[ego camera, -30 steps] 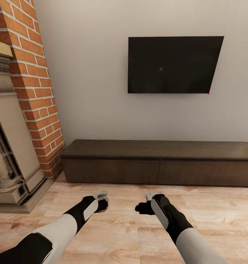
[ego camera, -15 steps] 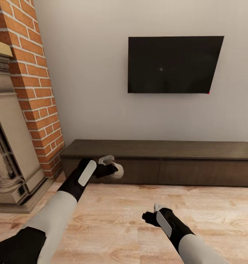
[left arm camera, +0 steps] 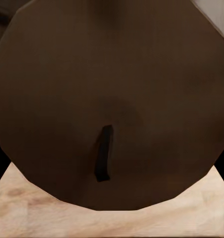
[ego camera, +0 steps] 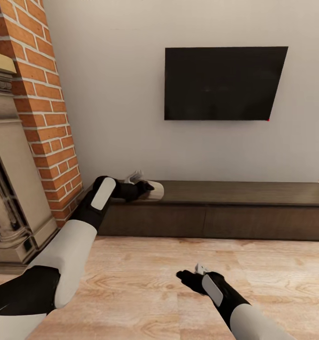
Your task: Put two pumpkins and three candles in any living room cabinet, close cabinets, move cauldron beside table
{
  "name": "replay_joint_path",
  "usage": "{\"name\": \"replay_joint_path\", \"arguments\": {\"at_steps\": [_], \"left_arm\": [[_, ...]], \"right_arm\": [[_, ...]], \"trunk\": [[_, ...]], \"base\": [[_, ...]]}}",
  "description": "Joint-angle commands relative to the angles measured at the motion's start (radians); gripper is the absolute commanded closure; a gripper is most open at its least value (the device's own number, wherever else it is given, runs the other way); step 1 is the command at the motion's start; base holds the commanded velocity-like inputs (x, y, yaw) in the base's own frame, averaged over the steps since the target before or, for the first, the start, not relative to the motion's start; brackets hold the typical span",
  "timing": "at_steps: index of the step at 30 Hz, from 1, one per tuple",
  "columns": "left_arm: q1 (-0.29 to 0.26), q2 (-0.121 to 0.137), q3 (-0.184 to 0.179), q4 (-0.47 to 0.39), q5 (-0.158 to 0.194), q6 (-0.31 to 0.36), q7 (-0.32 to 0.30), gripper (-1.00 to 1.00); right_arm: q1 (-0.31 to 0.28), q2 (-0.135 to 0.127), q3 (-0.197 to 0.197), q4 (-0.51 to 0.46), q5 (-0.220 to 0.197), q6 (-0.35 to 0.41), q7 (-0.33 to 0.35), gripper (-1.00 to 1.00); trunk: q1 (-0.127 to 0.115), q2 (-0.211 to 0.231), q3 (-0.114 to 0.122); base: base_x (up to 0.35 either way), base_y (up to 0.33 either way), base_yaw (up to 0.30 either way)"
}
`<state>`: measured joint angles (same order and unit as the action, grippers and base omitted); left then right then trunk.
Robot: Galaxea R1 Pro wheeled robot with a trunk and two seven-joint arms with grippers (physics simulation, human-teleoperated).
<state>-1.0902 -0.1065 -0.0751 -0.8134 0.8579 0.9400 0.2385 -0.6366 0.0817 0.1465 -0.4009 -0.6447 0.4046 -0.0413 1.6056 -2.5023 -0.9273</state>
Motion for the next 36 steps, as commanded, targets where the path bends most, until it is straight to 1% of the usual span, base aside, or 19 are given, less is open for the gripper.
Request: {"name": "replay_joint_path", "arguments": {"at_steps": [1,2,4,8,13,19,22,27,30,31,33,34,35,36], "left_arm": [[-0.001,0.000,-0.001,-0.001,0.021,0.002,0.011,1.00],[-0.001,0.000,-0.001,-0.001,0.036,0.002,0.010,1.00],[-0.002,-0.001,0.000,-0.002,0.053,0.002,0.007,1.00],[-0.002,-0.004,-0.001,-0.007,0.074,0.002,0.003,1.00],[-0.002,-0.009,-0.004,-0.004,0.076,0.002,0.006,1.00],[-0.002,-0.013,-0.005,-0.001,0.076,0.002,0.005,1.00],[-0.002,-0.020,-0.006,0.001,0.076,0.002,0.006,1.00],[-0.002,-0.022,-0.006,0.002,0.076,0.002,0.004,1.00],[-0.002,-0.025,-0.007,0.002,0.077,0.003,0.003,1.00],[-0.002,-0.028,-0.007,0.002,0.077,0.003,0.003,1.00],[-0.002,-0.038,-0.007,0.002,0.078,0.003,0.002,1.00],[-0.002,-0.039,-0.006,0.002,0.080,0.003,0.002,1.00],[-0.002,-0.040,-0.006,0.002,0.087,0.003,0.002,1.00],[-0.002,-0.041,-0.007,0.002,0.101,0.003,0.002,1.00]], "right_arm": [[0.000,-0.001,0.006,0.001,-0.027,0.003,-0.001,-1.00],[0.000,-0.001,0.006,0.005,-0.063,0.002,0.003,-1.00],[0.000,-0.001,0.005,0.008,-0.102,0.003,0.005,-1.00],[0.000,-0.002,0.004,0.018,-0.140,0.000,0.003,-1.00],[0.000,-0.003,0.001,0.020,-0.149,0.000,0.007,-1.00],[0.000,-0.003,0.006,0.020,-0.147,0.000,0.014,-1.00],[-0.001,-0.003,0.006,0.020,-0.146,0.001,0.018,-1.00],[0.000,-0.004,0.003,0.020,-0.147,0.000,0.020,-1.00],[0.000,-0.006,0.002,0.021,-0.153,0.001,0.034,-1.00],[-0.001,-0.006,0.001,0.021,-0.158,0.001,0.049,-1.00],[0.000,-0.007,0.002,0.027,-0.183,0.003,0.130,-1.00],[0.000,-0.007,0.002,0.037,-0.188,0.003,0.162,-1.00],[0.000,-0.008,0.002,0.053,-0.191,0.003,0.193,-1.00],[0.000,-0.008,0.002,0.073,-0.194,0.002,0.223,-1.00]], "trunk": [[0.000,0.000,-0.001],[0.000,0.000,-0.001],[0.000,0.000,-0.001],[0.000,0.000,-0.001],[0.000,0.000,-0.001],[0.000,0.000,-0.001],[0.000,0.000,-0.001],[0.000,0.000,-0.001],[0.000,0.000,-0.001],[0.000,0.000,-0.001],[0.000,0.000,-0.001],[0.000,0.000,-0.001],[0.000,0.000,-0.001],[0.000,0.000,-0.001]], "base": [[0.000,0.000,0.000],[0.000,0.000,0.000],[0.000,0.000,0.000],[0.017,0.009,0.000],[0.211,0.140,0.000],[0.290,0.154,0.000],[0.325,0.054,0.000],[0.334,0.010,0.000],[0.336,0.002,0.000],[0.337,0.001,0.000],[0.337,0.000,0.000],[0.337,0.000,0.000],[0.337,0.000,0.000],[0.337,0.000,0.000]]}}
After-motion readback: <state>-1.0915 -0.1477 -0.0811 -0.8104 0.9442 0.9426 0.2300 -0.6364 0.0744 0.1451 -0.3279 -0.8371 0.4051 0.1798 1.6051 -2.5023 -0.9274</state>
